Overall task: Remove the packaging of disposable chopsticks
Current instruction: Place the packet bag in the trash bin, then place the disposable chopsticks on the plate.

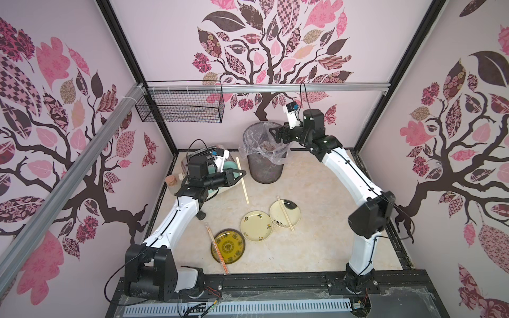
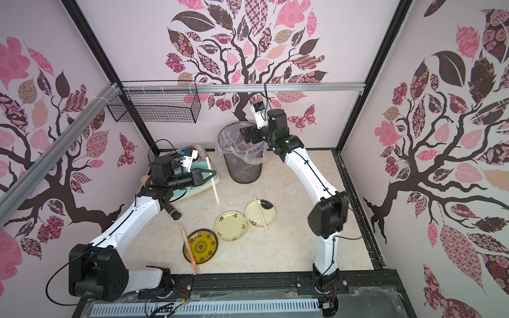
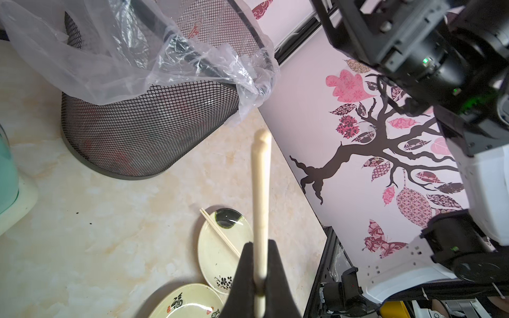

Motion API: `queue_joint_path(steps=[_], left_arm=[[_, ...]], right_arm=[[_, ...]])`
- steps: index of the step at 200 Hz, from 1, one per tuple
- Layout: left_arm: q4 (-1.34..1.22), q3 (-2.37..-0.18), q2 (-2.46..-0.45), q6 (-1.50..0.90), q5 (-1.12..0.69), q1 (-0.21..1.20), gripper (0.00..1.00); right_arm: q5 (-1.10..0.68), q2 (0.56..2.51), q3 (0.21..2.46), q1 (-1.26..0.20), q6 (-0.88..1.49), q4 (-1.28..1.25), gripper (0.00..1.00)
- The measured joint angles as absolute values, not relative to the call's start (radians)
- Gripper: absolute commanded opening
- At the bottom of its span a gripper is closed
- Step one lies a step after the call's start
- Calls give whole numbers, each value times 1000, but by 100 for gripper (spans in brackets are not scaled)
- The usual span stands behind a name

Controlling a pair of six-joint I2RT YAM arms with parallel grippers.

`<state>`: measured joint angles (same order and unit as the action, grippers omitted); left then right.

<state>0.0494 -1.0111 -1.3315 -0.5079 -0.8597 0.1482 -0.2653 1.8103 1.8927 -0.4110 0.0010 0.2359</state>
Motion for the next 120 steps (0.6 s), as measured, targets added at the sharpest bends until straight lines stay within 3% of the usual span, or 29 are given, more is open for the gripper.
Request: queue_joint_path(steps=[51, 87, 120], left_arm=[[42, -997, -1332, -520, -855, 148, 0], [39, -996, -1339, -524, -847, 150, 0], [56, -996, -1358, -509, -814, 181, 0]], right_arm=[[-331, 1356, 1262, -411, 111, 1, 86], [-383, 1228, 947, -437, 213, -99, 84], [-383, 1156, 730, -557, 222, -119, 83]])
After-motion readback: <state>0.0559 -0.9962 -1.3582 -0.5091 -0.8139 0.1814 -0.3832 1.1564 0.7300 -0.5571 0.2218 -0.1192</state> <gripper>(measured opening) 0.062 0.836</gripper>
